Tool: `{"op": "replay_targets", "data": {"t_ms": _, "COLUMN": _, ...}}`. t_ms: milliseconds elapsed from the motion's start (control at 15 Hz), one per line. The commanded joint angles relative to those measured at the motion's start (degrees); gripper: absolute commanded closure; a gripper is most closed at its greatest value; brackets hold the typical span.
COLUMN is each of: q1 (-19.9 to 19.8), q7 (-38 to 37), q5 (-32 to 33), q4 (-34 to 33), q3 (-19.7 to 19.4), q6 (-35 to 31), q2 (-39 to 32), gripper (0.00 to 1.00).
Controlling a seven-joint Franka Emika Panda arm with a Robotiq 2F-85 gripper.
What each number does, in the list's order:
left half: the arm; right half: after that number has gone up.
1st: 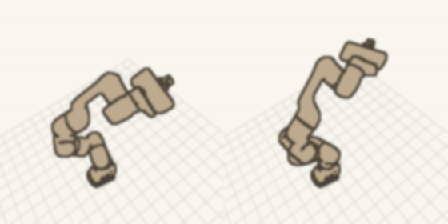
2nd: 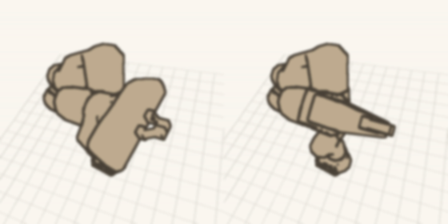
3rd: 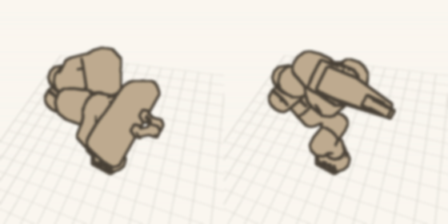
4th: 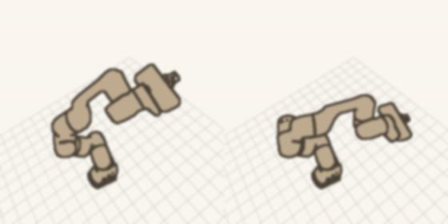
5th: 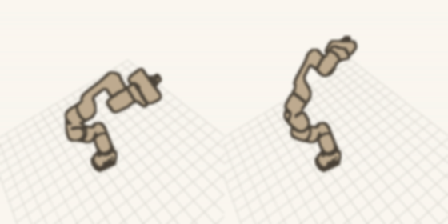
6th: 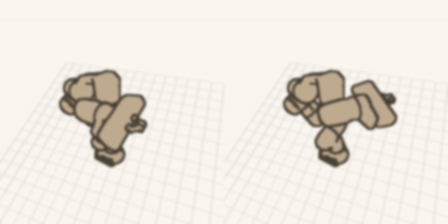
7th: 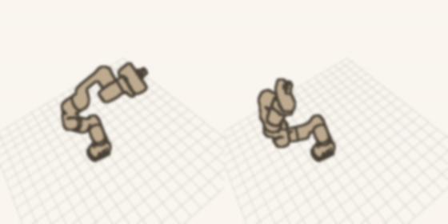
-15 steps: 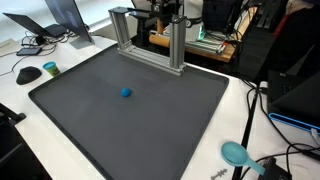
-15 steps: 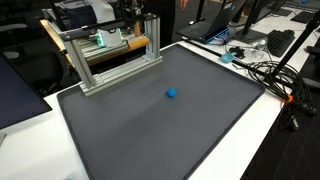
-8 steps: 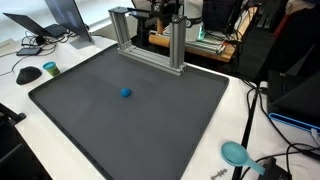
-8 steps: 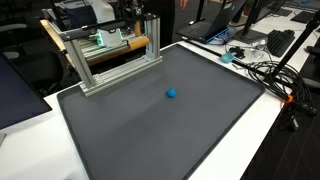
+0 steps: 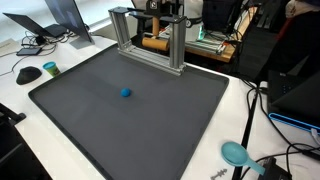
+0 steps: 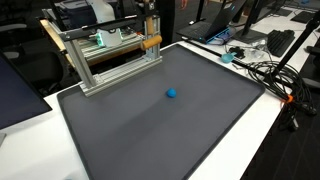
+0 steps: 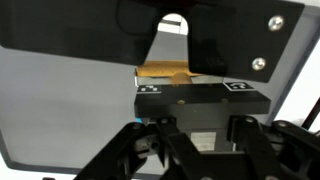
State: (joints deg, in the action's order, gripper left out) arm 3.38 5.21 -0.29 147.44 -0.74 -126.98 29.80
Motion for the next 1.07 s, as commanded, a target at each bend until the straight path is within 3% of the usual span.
{"op": "replay_targets", "data": {"t_ms": 0, "q1": 1.41, "q7": 0.24, "q5": -0.58, "q4": -6.94, "q3": 1.48, "q6": -3.96, "q2": -8.56, "gripper": 0.77}}
{"op": "replay_targets", "data": {"t_ms": 400, "q1": -1.01, "q7": -0.45, "q5": 2.97, "q4": -21.3, "q3": 1.51, "q6": -2.38, "q2": -23.2, "gripper": 0.77}}
{"op": "replay_targets", "data": {"t_ms": 600, "q1": -2.6, "q7": 1.58, "q5": 1.2, "q4": -28.76, "q3": -0.18, "q6": 0.61, "q2": -29.08, "gripper": 0.77}}
{"op": "replay_targets", "data": {"t_ms": 667, "q1": -1.97, "q7": 0.05, "q5": 1.96, "q4": -22.46, "q3": 0.95, "q6": -2.57, "q2": -25.13, "gripper": 0.77}}
{"op": "replay_targets", "data": {"t_ms": 733, "q1": -2.4, "q7": 0.16, "q5": 1.96, "q4": -23.97, "q3": 0.62, "q6": -2.43, "q2": -26.67, "gripper": 0.52}}
{"op": "replay_targets", "data": {"t_ms": 1000, "q1": -2.17, "q7": 0.09, "q5": 1.96, "q4": -23.27, "q3": 1.07, "q6": -2.54, "q2": -27.03, "gripper": 0.52}}
